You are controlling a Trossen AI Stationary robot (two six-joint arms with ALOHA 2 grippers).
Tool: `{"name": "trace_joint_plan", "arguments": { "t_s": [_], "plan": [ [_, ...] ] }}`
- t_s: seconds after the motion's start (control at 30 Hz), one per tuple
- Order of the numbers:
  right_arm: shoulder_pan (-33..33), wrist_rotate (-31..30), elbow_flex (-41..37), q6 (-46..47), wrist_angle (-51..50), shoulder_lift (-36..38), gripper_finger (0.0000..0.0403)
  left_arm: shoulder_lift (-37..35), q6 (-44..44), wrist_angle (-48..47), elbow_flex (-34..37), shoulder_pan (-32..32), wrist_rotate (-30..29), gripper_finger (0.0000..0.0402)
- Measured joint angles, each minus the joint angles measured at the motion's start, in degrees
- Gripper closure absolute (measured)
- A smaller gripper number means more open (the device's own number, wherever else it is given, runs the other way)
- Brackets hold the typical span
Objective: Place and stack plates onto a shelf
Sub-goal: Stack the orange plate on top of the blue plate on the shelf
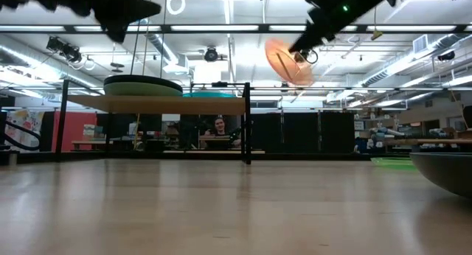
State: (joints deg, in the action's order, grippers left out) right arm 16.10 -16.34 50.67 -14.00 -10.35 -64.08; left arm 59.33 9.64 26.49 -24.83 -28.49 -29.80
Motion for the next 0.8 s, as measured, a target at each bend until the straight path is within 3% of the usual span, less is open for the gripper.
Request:
{"name": "trace_joint_plan", "arguments": {
  "t_s": [0.13, 0.37, 0.6, 0.8],
  "plan": [
    [-0.67, 0.03, 7.40, -2.77, -0.02, -5.07, 0.0398, -1.52, -0.18, 12.06, 8.28, -0.02, 0.08, 0.0216],
    [-1.05, 3.86, 22.50, -7.54, -0.23, -17.51, 0.0398, -1.77, 2.07, 24.86, 17.24, 0.00, 0.80, 0.0216],
    [-1.03, 4.63, 35.57, -10.09, -5.08, -30.02, 0.0398, -1.74, 3.21, 27.00, 18.50, 0.00, 2.65, 0.0216],
    [-1.03, 4.76, 42.25, -10.20, -8.82, -37.93, 0.0398, -1.74, 3.18, 26.90, 18.50, 0.00, 2.64, 0.0216]
  ]
}}
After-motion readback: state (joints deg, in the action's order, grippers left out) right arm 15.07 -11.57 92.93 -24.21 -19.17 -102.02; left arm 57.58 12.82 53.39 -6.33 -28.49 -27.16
